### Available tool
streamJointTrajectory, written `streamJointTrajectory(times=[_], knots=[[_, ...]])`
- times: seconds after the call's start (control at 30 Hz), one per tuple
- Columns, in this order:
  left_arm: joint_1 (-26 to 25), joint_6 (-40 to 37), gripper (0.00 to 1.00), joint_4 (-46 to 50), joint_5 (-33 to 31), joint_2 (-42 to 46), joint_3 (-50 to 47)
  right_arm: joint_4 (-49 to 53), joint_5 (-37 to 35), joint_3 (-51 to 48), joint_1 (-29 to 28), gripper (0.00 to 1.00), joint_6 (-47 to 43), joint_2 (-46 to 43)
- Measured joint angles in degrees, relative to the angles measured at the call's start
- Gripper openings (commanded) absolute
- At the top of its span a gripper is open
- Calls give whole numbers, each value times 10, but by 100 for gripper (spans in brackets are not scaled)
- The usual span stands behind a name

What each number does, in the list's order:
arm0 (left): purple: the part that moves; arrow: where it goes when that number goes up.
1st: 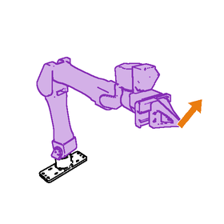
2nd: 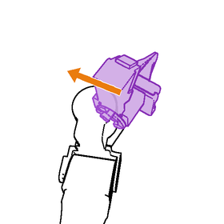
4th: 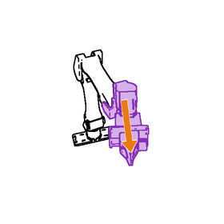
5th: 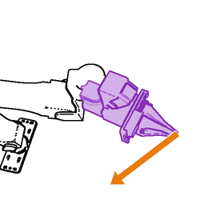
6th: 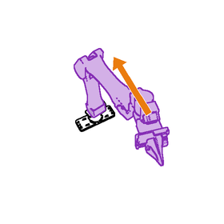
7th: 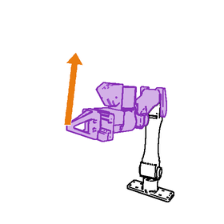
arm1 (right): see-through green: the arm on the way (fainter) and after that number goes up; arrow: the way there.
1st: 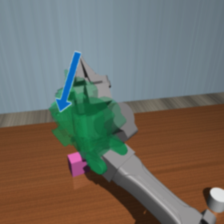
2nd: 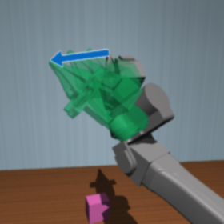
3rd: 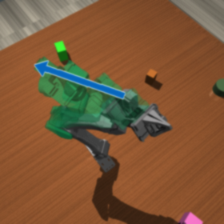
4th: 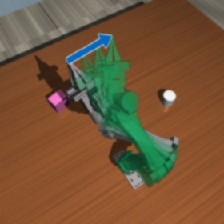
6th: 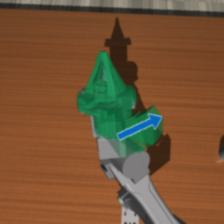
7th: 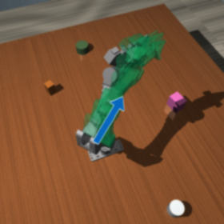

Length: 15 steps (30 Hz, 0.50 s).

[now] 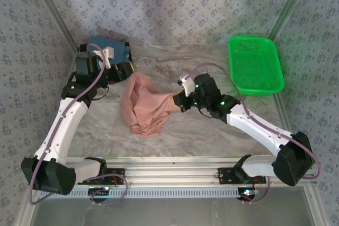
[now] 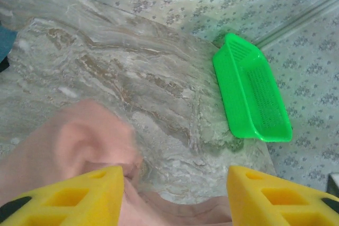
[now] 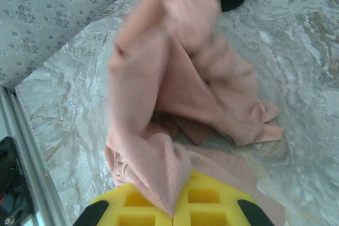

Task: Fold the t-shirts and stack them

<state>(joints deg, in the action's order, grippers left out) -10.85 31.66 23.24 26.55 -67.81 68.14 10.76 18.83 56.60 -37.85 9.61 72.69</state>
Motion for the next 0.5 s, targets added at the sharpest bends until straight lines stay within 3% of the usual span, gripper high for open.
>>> streamJointTrajectory(times=[0.27, 0.5], knots=[[1, 8, 61, -45, 11, -7, -92, 126, 108, 3, 144, 2, 10, -8], [1, -8, 69, -53, -14, -31, -142, 243, 94, -37, 149, 1, 0, -31]])
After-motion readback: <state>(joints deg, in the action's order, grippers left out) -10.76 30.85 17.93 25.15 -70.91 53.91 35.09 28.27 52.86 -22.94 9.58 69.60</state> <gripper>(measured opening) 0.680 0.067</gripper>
